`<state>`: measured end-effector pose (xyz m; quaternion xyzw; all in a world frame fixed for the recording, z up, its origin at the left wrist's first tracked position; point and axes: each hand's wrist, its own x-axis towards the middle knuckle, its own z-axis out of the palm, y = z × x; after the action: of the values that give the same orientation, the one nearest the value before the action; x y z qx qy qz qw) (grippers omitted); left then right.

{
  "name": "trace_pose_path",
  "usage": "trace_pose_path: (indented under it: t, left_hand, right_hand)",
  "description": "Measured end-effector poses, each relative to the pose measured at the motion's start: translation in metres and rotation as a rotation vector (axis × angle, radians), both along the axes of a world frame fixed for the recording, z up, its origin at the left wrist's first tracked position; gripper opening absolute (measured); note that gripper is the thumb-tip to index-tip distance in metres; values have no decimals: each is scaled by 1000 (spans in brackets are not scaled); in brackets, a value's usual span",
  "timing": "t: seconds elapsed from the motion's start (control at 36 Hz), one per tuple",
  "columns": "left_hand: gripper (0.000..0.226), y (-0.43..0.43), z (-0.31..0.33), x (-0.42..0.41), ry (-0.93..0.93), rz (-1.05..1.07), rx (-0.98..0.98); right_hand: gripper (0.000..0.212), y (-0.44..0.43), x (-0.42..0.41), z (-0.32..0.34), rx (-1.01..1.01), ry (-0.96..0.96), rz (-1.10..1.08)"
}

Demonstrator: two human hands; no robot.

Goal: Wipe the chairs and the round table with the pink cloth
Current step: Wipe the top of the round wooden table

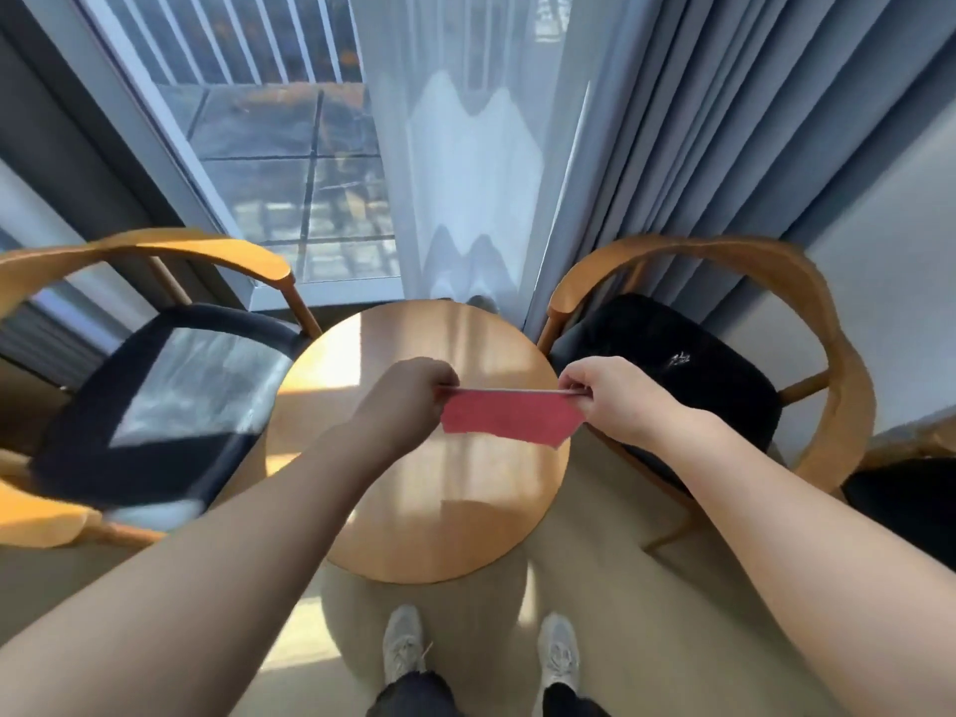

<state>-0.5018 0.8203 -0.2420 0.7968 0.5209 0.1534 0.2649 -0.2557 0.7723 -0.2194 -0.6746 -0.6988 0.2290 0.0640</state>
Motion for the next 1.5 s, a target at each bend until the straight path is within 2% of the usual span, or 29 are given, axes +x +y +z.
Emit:
trace_pose_path:
  t: [0.11, 0.19, 0.28, 0.39, 0.53, 0.61, 0.75, 0.92, 1.06, 1.17, 1.28, 1.5]
  left_hand:
    - [12, -28, -23, 10, 22, 144, -54]
    - [19, -52, -38, 15, -13, 243, -171]
    - [23, -71, -50, 19, -23, 261, -268]
    - [20, -71, -66, 24, -41, 277, -293]
    - [29, -38, -110, 26, -70, 385, -275]
    - [42, -34, -147, 19, 5, 458, -282]
    - [36, -61, -216, -9, 117, 509, -370]
    - [34, -79, -245, -35, 232, 512, -260]
    - [47, -85, -298, -60, 371, 509, -238]
    - [53, -72, -335, -70, 381, 471, -177]
    - [52, -70, -356, -75, 330, 508, -161]
    - [58, -70, -364, -78, 301, 508, -99]
  right_hand:
    - [10, 2, 13, -24, -52, 23, 113]
    - [11, -2, 20, -38, -135, 18, 194]
    - [15, -9, 26, -50, -210, 16, 258]
    - [17, 1, 30, -66, -231, -20, 312]
    - [21, 52, 19, -109, -167, -120, 258]
    - [36, 68, 9, -149, -134, -131, 154]
    - [39, 41, -22, -232, -296, -125, 123]
    - [52, 0, -37, -287, -368, -123, -12]
    - [67, -8, -59, -346, -343, -262, -94]
    - [74, 0, -67, -377, -267, -329, -130]
    - [72, 17, -70, -392, -202, -327, -165]
    - [74, 89, -61, -397, -67, -365, 58]
